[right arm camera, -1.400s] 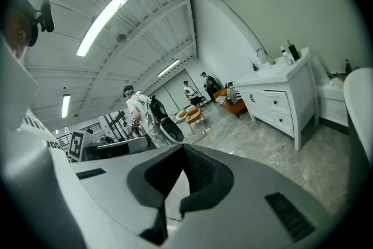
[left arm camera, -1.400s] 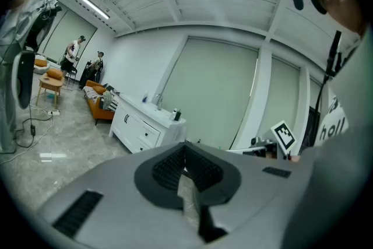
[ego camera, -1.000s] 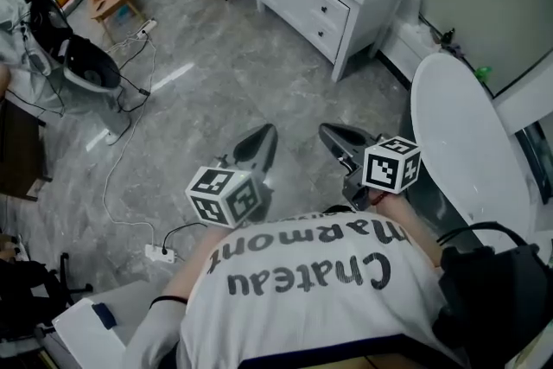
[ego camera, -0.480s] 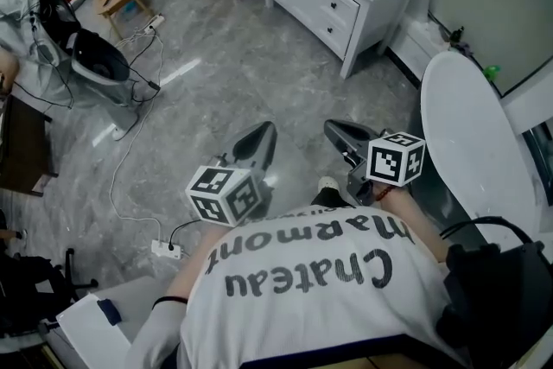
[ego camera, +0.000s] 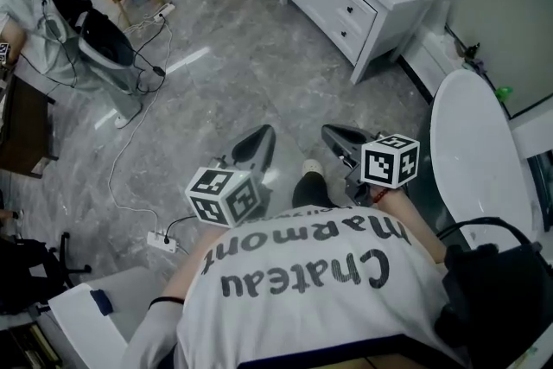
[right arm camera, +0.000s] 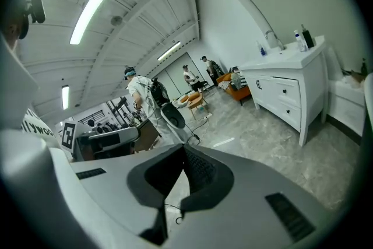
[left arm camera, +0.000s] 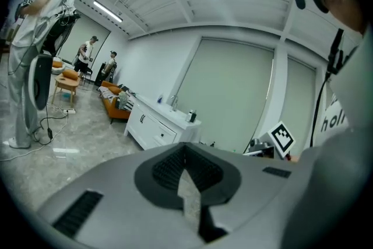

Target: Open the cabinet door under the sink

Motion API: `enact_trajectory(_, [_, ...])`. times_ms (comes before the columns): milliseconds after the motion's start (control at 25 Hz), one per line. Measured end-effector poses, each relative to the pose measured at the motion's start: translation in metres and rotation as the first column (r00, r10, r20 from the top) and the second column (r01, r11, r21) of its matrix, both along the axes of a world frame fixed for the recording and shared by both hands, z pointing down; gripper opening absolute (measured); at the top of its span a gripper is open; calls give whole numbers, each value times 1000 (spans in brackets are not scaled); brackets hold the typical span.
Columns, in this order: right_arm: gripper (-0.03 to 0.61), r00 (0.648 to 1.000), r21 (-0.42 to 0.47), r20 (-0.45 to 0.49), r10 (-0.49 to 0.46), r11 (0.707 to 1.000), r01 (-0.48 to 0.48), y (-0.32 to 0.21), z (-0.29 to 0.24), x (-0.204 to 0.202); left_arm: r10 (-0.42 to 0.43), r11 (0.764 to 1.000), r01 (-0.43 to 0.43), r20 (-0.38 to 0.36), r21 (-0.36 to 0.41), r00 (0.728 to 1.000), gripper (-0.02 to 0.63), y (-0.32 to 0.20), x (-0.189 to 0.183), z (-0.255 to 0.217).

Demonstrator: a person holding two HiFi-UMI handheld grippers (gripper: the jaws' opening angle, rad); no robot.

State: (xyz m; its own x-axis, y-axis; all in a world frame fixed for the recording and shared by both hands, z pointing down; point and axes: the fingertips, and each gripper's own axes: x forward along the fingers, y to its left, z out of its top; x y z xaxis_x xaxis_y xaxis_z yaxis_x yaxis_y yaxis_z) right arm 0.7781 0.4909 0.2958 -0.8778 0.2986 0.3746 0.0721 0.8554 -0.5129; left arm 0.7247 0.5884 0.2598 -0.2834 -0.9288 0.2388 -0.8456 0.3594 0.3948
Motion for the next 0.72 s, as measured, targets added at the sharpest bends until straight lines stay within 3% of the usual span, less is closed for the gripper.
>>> enact_trajectory(160, [8, 999, 11, 2, -44, 999, 44, -1, -2, -31, -26, 1000, 26, -12, 1, 1000, 8, -4, -26, 0])
enact_trajectory(720, [8, 996, 58, 4, -84, 995, 83, -92, -11, -134, -80, 997, 80, 4, -6, 997, 8, -86, -129, -6])
